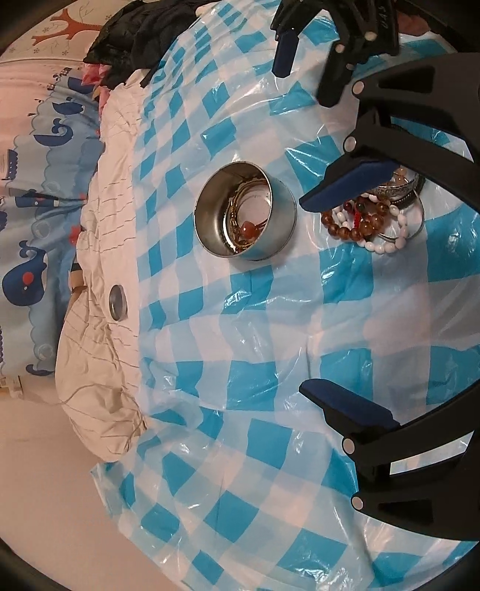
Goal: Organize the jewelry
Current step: 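Bring both open grippers back to the remaining jewelry pile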
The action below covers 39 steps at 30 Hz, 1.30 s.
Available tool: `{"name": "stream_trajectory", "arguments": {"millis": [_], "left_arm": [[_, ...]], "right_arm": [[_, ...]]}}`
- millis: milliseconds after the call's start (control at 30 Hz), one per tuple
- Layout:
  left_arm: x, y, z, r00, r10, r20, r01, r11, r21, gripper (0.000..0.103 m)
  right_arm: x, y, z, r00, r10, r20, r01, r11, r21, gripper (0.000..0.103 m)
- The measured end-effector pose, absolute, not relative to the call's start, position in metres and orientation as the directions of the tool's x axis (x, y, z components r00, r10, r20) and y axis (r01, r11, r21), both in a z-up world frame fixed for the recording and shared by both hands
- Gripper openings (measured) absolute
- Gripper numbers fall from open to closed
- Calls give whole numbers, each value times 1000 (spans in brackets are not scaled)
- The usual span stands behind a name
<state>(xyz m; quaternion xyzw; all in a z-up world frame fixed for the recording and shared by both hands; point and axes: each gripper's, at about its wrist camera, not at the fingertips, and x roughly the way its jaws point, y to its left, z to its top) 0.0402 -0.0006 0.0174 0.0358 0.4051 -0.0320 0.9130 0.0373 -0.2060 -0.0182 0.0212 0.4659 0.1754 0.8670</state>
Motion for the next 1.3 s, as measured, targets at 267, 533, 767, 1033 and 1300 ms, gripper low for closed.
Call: {"name": "stream_trajectory", "arguments": {"millis": [267, 533, 767, 1033, 1300], "left_arm": [[45, 0, 13, 663, -12, -748, 84, 995, 59, 91], [46, -5, 9, 656, -7, -755, 97, 993, 75, 91], [44, -6, 9, 657, -2, -754, 98, 992, 82, 92], [44, -4, 10, 659, -1, -752, 96, 992, 83, 92], [45, -3, 10, 654, 6, -756, 98, 991, 92, 92]], "right_arm": [[40, -192, -30, 468, 345, -814, -320, 924, 208, 91], [32, -181, -23, 466, 375, -801, -381, 903, 202, 91], [30, -177, -24, 463, 376, -802, -388, 900, 198, 91], [29, -174, -25, 455, 378, -806, -395, 897, 198, 91], [26, -168, -25, 452, 396, -799, -422, 884, 200, 92]]}}
